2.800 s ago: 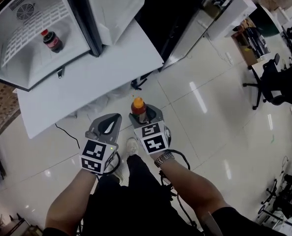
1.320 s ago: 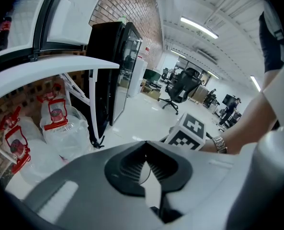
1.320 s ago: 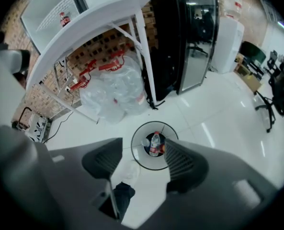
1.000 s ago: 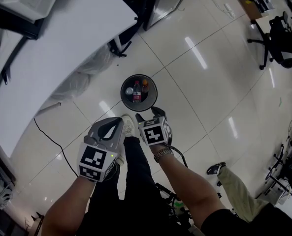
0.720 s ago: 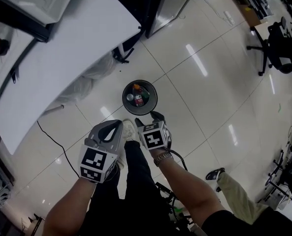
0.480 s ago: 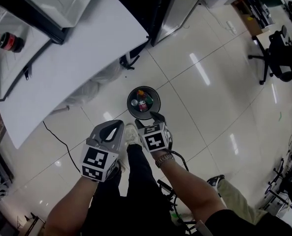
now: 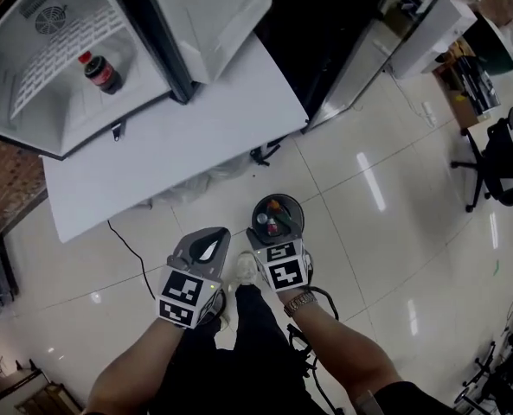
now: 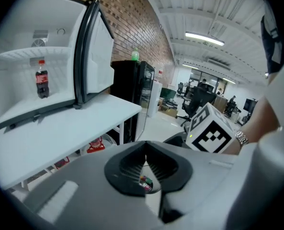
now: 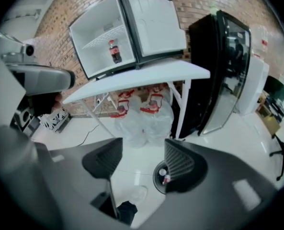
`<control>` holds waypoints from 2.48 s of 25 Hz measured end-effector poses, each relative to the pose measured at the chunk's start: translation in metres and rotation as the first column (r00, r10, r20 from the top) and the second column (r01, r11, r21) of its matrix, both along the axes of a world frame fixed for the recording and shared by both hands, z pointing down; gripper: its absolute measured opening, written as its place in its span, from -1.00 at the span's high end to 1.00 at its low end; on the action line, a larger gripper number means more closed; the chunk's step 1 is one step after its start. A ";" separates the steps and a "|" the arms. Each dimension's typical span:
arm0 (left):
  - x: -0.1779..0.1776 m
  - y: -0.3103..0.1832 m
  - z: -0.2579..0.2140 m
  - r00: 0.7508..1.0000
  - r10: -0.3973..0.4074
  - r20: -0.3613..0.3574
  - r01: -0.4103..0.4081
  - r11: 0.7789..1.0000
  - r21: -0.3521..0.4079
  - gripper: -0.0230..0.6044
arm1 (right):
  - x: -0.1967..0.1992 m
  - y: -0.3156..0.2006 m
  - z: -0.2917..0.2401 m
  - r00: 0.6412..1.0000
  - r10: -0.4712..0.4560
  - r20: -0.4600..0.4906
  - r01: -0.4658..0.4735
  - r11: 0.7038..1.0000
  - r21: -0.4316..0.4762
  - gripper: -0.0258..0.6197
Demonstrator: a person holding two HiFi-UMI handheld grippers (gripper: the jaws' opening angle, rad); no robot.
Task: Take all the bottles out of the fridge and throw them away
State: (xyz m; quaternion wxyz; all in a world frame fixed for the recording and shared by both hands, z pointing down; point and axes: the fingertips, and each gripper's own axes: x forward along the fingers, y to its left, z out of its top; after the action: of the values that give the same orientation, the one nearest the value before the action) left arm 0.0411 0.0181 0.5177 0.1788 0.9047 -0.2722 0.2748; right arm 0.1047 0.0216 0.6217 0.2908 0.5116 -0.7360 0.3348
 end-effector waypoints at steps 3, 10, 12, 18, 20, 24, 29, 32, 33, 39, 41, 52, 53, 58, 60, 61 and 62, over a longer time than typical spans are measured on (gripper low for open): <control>-0.018 -0.011 -0.022 0.996 -0.091 -0.027 0.092 0.995 0.045 0.91 | -0.016 -0.017 -0.036 0.997 -0.074 -0.005 0.074 0.993 0.096 0.06; -0.090 -0.066 -0.075 0.954 -0.285 -0.094 0.297 0.943 0.149 0.91 | -0.085 -0.083 -0.120 0.973 -0.228 -0.027 0.226 0.931 0.286 0.06; -0.112 -0.076 -0.090 0.943 -0.315 -0.109 0.330 0.929 0.170 0.91 | -0.105 -0.097 -0.136 0.966 -0.254 -0.041 0.254 0.916 0.310 0.06; -0.174 -0.114 -0.113 0.910 -0.388 -0.143 0.411 0.888 0.205 0.91 | -0.162 -0.161 -0.178 0.947 -0.309 -0.086 0.318 0.867 0.384 0.06; -0.190 -0.127 -0.121 0.904 -0.400 -0.152 0.425 0.880 0.213 0.91 | -0.179 -0.183 -0.191 0.944 -0.316 -0.098 0.328 0.854 0.403 0.06; -0.212 -0.154 -0.135 0.902 -0.398 -0.167 0.428 0.875 0.229 0.91 | -0.208 -0.225 -0.208 0.943 -0.315 -0.110 0.332 0.845 0.419 0.06; -0.236 -0.186 -0.142 0.906 -0.386 -0.175 0.419 0.876 0.237 0.91 | -0.236 -0.278 -0.213 0.949 -0.293 -0.115 0.314 0.852 0.419 0.06; -0.249 -0.202 -0.140 0.909 -0.380 -0.171 0.413 0.881 0.233 0.91 | -0.247 -0.311 -0.211 0.956 -0.271 -0.116 0.294 0.861 0.414 0.03; -0.253 -0.207 -0.139 0.910 -0.378 -0.168 0.410 0.883 0.231 0.91 | -0.250 -0.322 -0.210 0.957 -0.264 -0.117 0.289 0.864 0.412 0.03; -0.273 -0.229 -0.132 0.920 -0.361 -0.153 0.388 0.896 0.215 0.91 | -0.266 -0.373 -0.197 0.964 -0.233 -0.129 0.265 0.884 0.385 -0.07; -0.278 -0.236 -0.132 0.923 -0.354 -0.149 0.379 0.900 0.214 0.91 | -0.269 -0.387 -0.191 0.966 -0.223 -0.133 0.257 0.892 0.373 -0.07; -0.306 -0.256 -0.123 0.924 -0.359 -0.129 0.379 0.903 0.200 0.91 | -0.275 -0.439 -0.173 0.975 -0.169 -0.144 0.211 0.910 0.358 -0.07; -0.308 -0.256 -0.122 0.924 -0.361 -0.125 0.380 0.903 0.200 0.91 | -0.274 -0.441 -0.173 0.976 -0.164 -0.144 0.206 0.909 0.362 -0.07; -0.313 -0.257 -0.120 0.921 -0.371 -0.123 0.389 0.900 0.196 0.91 | -0.275 -0.440 -0.174 0.977 -0.157 -0.143 0.199 0.909 0.367 -0.03; -0.312 -0.256 -0.122 0.920 -0.372 -0.126 0.391 0.900 0.193 0.91 | -0.275 -0.434 -0.173 0.978 -0.159 -0.138 0.200 0.910 0.363 -0.03; -0.310 -0.256 -0.123 0.919 -0.372 -0.128 0.391 0.900 0.193 0.91 | -0.274 -0.431 -0.173 0.977 -0.162 -0.137 0.202 0.910 0.362 -0.03; -0.309 -0.256 -0.124 0.919 -0.372 -0.131 0.392 0.899 0.195 0.92 | -0.273 -0.427 -0.173 0.977 -0.165 -0.137 0.204 0.911 0.359 -0.03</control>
State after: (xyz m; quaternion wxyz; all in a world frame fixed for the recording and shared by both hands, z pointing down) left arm -0.2675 -0.2376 0.3938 0.1412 0.8593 -0.4644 0.1615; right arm -0.1682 -0.4050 0.4488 0.2569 0.5019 -0.8150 0.1336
